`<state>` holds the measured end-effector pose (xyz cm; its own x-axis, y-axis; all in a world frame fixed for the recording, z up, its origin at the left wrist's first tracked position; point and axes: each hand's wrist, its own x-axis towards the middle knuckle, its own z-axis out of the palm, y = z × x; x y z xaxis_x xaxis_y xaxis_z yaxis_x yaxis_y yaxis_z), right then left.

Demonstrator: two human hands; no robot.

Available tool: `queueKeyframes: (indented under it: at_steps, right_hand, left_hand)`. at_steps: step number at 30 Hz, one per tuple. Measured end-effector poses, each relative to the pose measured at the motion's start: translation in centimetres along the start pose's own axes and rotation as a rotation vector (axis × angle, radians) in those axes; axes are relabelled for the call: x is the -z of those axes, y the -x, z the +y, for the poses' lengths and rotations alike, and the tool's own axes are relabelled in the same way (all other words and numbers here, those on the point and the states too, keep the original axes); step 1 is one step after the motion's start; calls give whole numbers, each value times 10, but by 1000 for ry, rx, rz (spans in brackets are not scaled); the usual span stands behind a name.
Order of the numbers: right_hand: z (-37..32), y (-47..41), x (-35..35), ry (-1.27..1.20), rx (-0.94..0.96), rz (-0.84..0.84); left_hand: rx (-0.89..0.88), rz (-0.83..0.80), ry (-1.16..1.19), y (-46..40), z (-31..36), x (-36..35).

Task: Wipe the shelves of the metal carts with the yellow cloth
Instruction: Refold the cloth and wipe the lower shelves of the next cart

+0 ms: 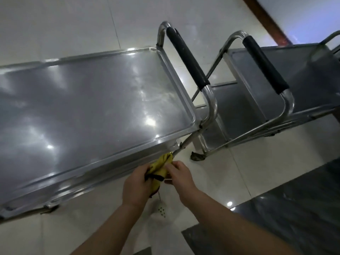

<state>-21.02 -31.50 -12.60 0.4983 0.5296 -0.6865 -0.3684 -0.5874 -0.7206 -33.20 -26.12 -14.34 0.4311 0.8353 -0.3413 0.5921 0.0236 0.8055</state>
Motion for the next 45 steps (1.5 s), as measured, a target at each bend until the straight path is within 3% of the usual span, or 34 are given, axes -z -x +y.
queueKeyframes:
  at_steps: [4, 8, 13, 20, 24, 29, 35, 39, 42, 45]
  right_hand:
    - [35, -4, 3, 248, 191, 11]
    - [75, 9, -14, 579, 329, -125]
    - [122, 12, -56, 708, 515, -234]
    - [203, -39, -79, 790, 579, -198]
    - [263, -110, -75, 793, 508, -135]
    - [327, -219, -56, 813, 379, 3]
    - [360, -357, -30, 736, 482, 182]
    - [351, -442, -36, 1074, 653, 424]
    - [356, -483, -52, 1437, 747, 449]
    - [366, -511, -62, 1433, 846, 440]
  left_hand:
    - [132, 99, 52, 1, -18, -14]
    - [253, 167, 143, 9, -43, -12]
    - [323, 202, 236, 23, -90, -8]
    - [473, 232, 254, 1, -174, -46]
    - [468, 212, 214, -39, -229, -97]
    - [381, 59, 215, -91, -325, -165]
    - [227, 147, -179, -165, -445, -183]
    - [51, 255, -593, -220, -499, -190]
    - [33, 296, -713, -249, -531, -190]
    - [-20, 322, -809, -264, -564, -191]
